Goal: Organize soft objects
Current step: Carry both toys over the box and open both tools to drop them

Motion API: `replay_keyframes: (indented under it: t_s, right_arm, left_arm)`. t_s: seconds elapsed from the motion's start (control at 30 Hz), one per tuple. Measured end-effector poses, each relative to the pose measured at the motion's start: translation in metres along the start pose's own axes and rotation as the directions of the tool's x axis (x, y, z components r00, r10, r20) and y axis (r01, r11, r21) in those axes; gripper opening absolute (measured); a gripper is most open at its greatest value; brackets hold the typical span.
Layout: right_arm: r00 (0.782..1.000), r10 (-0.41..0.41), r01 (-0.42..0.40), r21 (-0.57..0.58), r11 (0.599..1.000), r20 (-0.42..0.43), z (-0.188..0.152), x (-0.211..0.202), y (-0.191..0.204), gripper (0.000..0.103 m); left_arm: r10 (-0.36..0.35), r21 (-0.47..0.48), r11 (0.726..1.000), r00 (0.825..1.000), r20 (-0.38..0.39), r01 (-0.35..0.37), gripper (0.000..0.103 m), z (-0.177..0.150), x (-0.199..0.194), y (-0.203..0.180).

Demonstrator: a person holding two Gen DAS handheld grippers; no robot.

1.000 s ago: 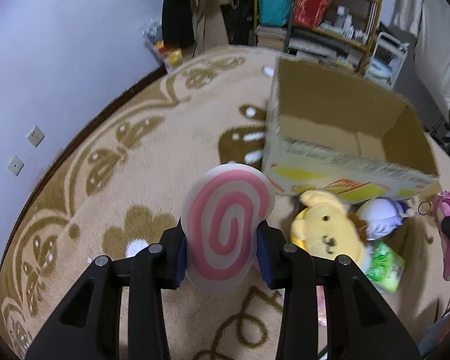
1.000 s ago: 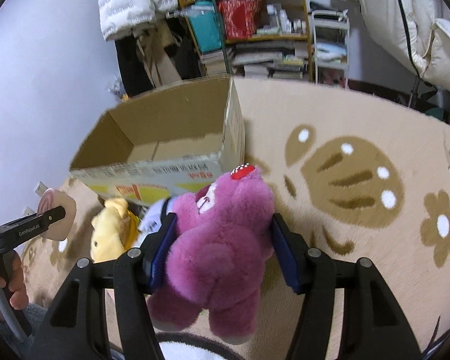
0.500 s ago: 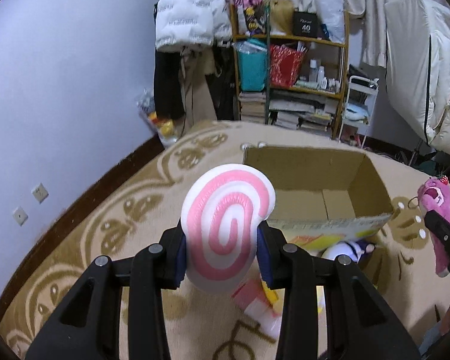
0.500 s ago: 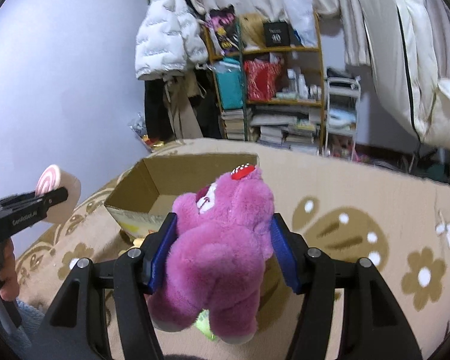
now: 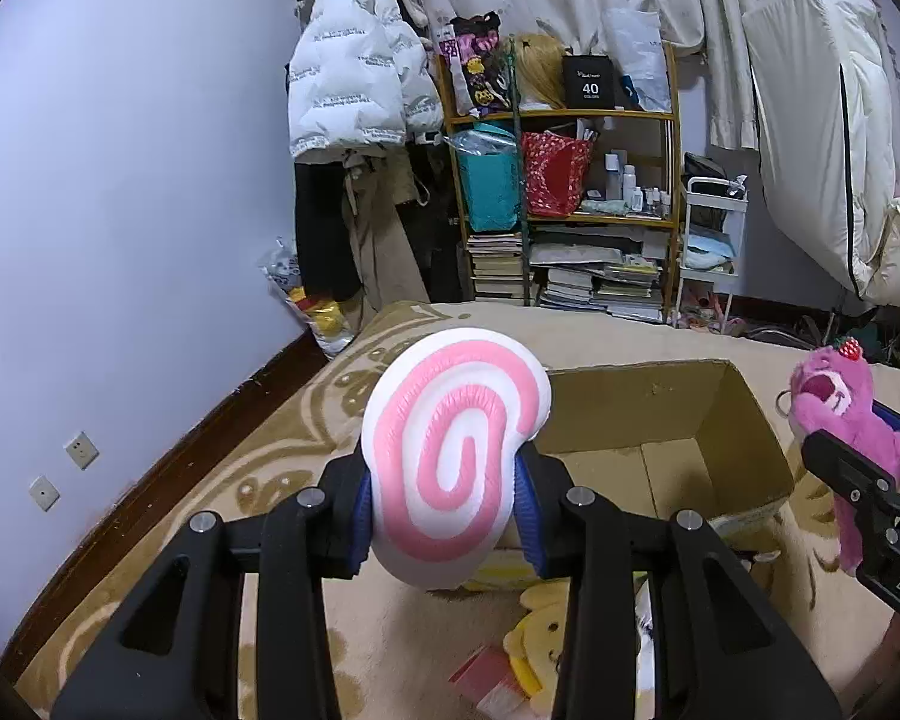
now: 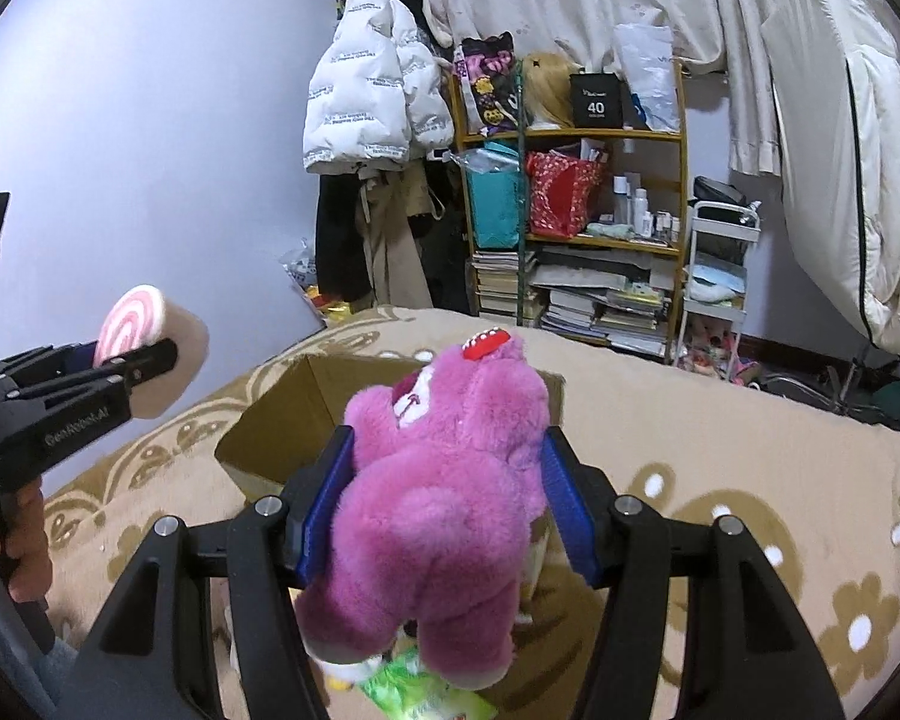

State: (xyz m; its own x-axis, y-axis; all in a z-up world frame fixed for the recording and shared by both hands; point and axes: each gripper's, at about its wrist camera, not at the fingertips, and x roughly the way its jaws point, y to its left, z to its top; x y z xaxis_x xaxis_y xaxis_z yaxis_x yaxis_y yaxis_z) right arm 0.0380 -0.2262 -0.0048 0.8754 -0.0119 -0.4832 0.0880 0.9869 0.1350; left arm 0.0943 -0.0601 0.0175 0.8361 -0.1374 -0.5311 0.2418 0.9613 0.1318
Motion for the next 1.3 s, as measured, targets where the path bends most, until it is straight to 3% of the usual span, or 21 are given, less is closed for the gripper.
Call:
replay_keyframes:
  t_s: [0.27,0.8,1.1,1.3]
  right_arm:
    - [0.999,0.034,-0.034,-0.02,0.999,0.017,0.014,0.023,-0.001,0.064]
    - [0.994,0.062,-0.062,-0.003,0.998,-0.091,-0.001,0.081,-0.016,0.065]
    - [0.989,0.08,-0.078,0.027,0.997,-0.126,-0.008,0.085,-0.022,0.067]
    - [0.988,0.074,-0.073,0.014,0.997,-0.137,-0.008,0.081,-0.018,0.067]
  left_arm:
    - [-0.071,-0.017,0.997,0.997,-0.028,0.07,0.038,0.012,0.025,-0.006]
    - [-0.147,-0.019,0.989,0.975,-0.164,0.146,0.042,0.001,0.078,-0.025]
    - [-0.158,-0.012,0.987,0.964,-0.214,0.159,0.053,-0.003,0.092,-0.029]
    - [-0.14,0.009,0.989,0.97,-0.199,0.144,0.071,-0.002,0.083,-0.029]
